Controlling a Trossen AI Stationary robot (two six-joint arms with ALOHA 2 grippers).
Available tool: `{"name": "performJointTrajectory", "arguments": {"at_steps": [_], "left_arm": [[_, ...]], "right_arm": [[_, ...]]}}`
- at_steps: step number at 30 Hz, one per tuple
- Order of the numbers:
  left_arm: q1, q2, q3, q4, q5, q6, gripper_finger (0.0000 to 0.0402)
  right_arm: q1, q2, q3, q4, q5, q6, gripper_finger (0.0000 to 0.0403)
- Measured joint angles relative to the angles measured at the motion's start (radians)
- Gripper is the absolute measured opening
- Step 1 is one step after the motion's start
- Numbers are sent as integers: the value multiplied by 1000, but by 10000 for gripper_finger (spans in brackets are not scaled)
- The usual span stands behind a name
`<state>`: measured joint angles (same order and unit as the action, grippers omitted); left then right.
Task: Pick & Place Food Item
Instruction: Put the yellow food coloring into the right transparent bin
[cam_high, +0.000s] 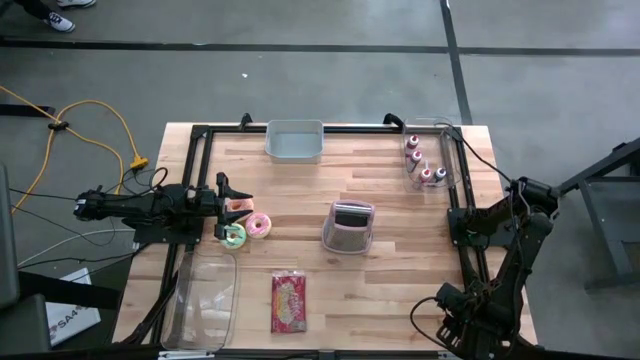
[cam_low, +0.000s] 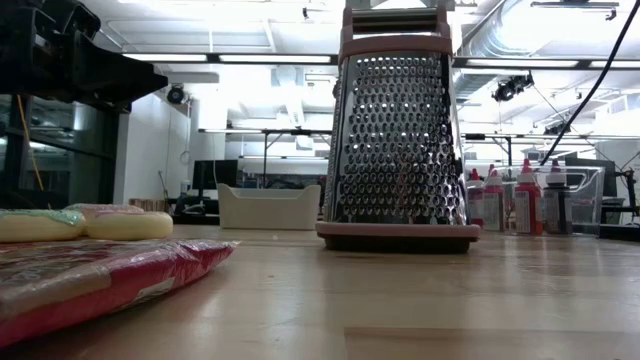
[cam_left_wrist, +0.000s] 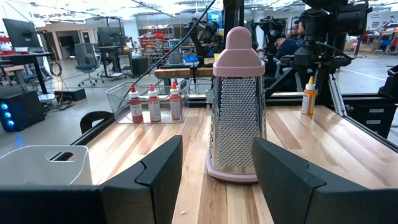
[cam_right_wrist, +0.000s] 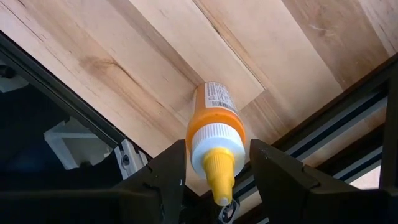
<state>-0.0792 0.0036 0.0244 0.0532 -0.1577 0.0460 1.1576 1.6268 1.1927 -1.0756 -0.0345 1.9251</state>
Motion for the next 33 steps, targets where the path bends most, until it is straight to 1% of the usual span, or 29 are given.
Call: {"name": "performJointTrajectory", "arguments": {"at_steps": [10,21,33], "left_arm": [[0,0,0,0,0,0,188],[0,0,0,0,0,0,188],[0,0,0,0,0,0,188]], "right_arm": [[0,0,0,1,-6,-10,166],[0,0,0,1,-8,43,166],[-8,0,0,1,-17,37,166]]}}
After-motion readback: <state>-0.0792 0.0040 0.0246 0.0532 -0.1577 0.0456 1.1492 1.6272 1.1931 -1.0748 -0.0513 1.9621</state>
